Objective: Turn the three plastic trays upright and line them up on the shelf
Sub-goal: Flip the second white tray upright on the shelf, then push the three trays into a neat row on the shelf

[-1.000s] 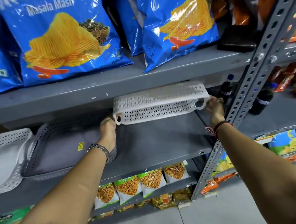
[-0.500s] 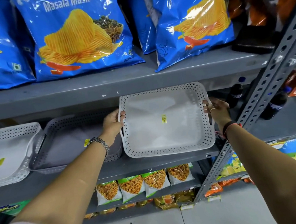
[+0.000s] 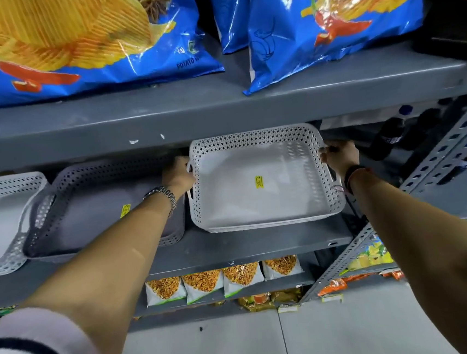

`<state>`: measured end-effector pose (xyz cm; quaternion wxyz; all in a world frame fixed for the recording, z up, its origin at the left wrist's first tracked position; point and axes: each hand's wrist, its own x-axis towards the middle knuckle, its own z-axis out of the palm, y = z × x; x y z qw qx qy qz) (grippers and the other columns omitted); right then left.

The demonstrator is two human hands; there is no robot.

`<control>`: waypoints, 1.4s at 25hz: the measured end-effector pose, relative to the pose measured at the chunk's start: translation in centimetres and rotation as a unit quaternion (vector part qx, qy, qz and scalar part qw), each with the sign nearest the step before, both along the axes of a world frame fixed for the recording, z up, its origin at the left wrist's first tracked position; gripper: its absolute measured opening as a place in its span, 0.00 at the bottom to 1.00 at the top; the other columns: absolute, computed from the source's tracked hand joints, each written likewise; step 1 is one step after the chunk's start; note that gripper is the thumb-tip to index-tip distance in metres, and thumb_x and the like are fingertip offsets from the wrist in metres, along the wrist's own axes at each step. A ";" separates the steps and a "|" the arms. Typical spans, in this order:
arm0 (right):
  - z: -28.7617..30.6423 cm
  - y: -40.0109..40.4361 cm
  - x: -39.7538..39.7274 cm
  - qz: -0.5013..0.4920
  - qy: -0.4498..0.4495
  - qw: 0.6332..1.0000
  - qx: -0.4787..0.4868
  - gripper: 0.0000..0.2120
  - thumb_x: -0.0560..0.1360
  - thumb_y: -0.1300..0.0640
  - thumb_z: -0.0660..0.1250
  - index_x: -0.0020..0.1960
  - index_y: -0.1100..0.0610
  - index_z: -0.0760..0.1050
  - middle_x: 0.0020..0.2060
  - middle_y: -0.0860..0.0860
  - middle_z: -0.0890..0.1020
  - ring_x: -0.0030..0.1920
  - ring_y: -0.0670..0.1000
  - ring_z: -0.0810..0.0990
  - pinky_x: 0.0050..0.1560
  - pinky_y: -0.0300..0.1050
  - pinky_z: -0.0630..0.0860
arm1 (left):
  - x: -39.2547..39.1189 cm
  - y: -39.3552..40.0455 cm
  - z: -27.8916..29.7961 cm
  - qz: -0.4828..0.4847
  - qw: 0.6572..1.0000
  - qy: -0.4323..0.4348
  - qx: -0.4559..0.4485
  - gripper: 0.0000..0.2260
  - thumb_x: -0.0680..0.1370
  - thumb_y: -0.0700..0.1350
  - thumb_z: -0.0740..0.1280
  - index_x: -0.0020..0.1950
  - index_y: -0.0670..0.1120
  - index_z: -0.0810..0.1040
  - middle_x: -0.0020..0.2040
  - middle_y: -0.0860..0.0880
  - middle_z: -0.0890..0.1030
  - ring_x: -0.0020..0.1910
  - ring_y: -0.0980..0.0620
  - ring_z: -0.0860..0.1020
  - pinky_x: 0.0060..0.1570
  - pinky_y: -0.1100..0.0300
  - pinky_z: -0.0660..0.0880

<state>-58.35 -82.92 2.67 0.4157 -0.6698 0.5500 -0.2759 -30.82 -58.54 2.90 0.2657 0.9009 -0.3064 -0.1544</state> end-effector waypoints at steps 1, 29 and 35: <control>-1.0 -1.0 0.2 0.002 0.009 1.000 0.003 0.19 0.68 0.60 0.61 0.56 0.62 0.80 0.46 0.59 0.84 0.42 0.53 0.77 0.57 0.54 0.79 | 0.1 -0.4 -0.3 -0.001 1.000 -0.015 0.020 0.15 0.73 0.36 0.66 0.59 0.46 0.79 0.55 0.43 0.83 0.53 0.41 0.81 0.53 0.54 0.78; 0.3 21.1 12.5 0.167 0.081 0.981 -0.049 0.19 0.77 0.53 0.62 0.65 0.58 0.71 0.63 0.57 0.78 0.63 0.60 0.75 0.65 0.50 0.70 | 8.7 25.6 2.8 0.131 0.975 -0.162 -0.081 0.25 0.71 0.32 0.61 0.68 0.45 0.71 0.64 0.37 0.74 0.49 0.35 0.78 0.43 0.50 0.78; -1.1 26.3 16.5 0.130 0.089 0.987 -0.010 0.20 0.77 0.50 0.61 0.61 0.64 0.72 0.63 0.64 0.76 0.63 0.63 0.73 0.62 0.49 0.68 | 13.6 30.8 2.1 0.176 0.981 -0.042 -0.074 0.28 0.75 0.40 0.66 0.73 0.41 0.62 0.72 0.38 0.65 0.66 0.36 0.72 0.61 0.47 0.72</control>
